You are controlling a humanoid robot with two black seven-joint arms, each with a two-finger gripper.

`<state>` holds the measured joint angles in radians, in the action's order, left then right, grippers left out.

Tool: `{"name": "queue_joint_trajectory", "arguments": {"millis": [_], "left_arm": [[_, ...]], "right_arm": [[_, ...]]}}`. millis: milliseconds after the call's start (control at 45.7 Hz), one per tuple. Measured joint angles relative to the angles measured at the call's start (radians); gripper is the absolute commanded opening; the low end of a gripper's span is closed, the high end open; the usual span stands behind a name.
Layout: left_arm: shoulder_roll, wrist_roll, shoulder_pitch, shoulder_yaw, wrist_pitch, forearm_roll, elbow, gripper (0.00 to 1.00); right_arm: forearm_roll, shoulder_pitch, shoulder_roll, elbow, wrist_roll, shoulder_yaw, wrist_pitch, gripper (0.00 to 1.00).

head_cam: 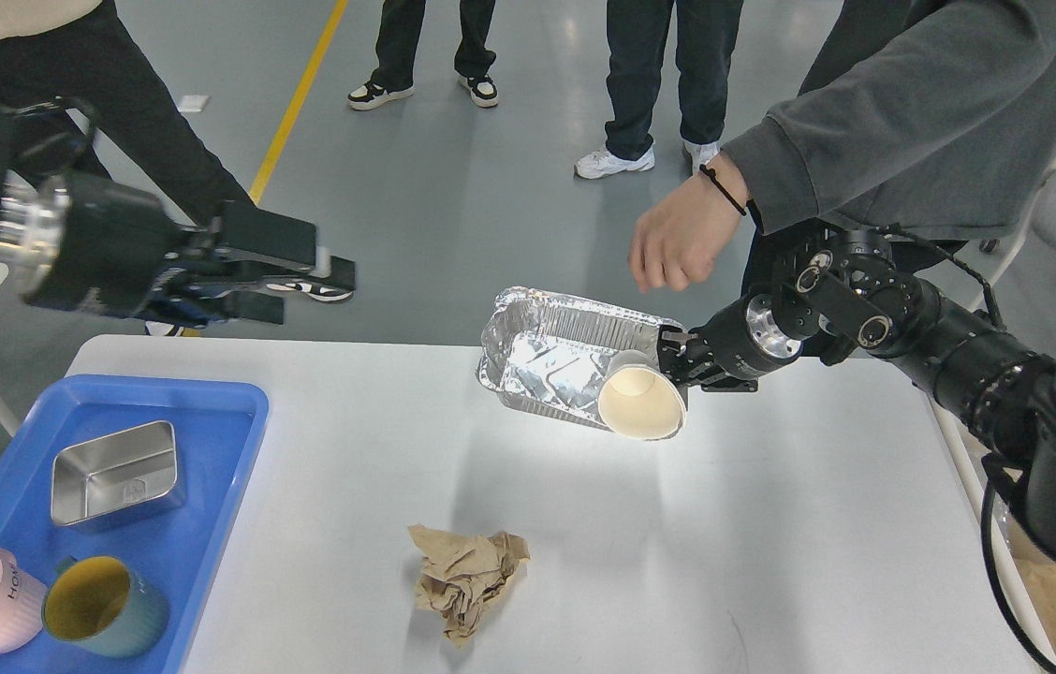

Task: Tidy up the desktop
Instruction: 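Move the left gripper down toward the crumpled brown paper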

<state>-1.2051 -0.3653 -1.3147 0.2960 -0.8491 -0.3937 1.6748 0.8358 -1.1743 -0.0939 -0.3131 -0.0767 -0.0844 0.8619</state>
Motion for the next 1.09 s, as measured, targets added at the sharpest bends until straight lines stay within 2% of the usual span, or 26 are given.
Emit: {"name": "queue_joint_trajectory", "arguments": {"millis": [44,109,328,416,591,678,1094], "left_arm": [[-0.073,0.037,0.026,-0.003,-0.057,-0.003,-0.01,0.92],[-0.149,0.096,0.06,-0.005,-0.095,-0.013,-0.038,0.92],[-0.228,0.297,0.158,-0.009,-0.111,-0.073,-0.118,0.96],[-0.231,0.338,0.194,-0.017,-0.111,-0.076,-0.153,0.96],[-0.222,0.386,0.224,-0.078,-0.111,-0.077,-0.192,0.95],[-0.21,0.396,0.23,-0.106,-0.111,-0.078,-0.196,0.96],[-0.17,0.369,0.26,-0.124,-0.111,-0.106,-0.192,0.96]], "right_arm": [[0.0,0.0,0.001,0.0,0.0,0.0,0.0,0.0],[0.0,0.0,0.001,0.0,0.0,0.0,0.0,0.0],[0.0,0.001,0.011,0.0,0.0,0.0,-0.001,0.0],[0.0,0.001,0.015,0.0,0.0,0.0,-0.001,0.0],[0.0,-0.001,0.016,0.0,0.0,0.0,-0.001,0.0],[0.0,-0.002,0.017,0.0,0.0,0.0,-0.001,0.0],[0.0,0.0,0.016,0.0,0.0,0.0,-0.001,0.0]]}}
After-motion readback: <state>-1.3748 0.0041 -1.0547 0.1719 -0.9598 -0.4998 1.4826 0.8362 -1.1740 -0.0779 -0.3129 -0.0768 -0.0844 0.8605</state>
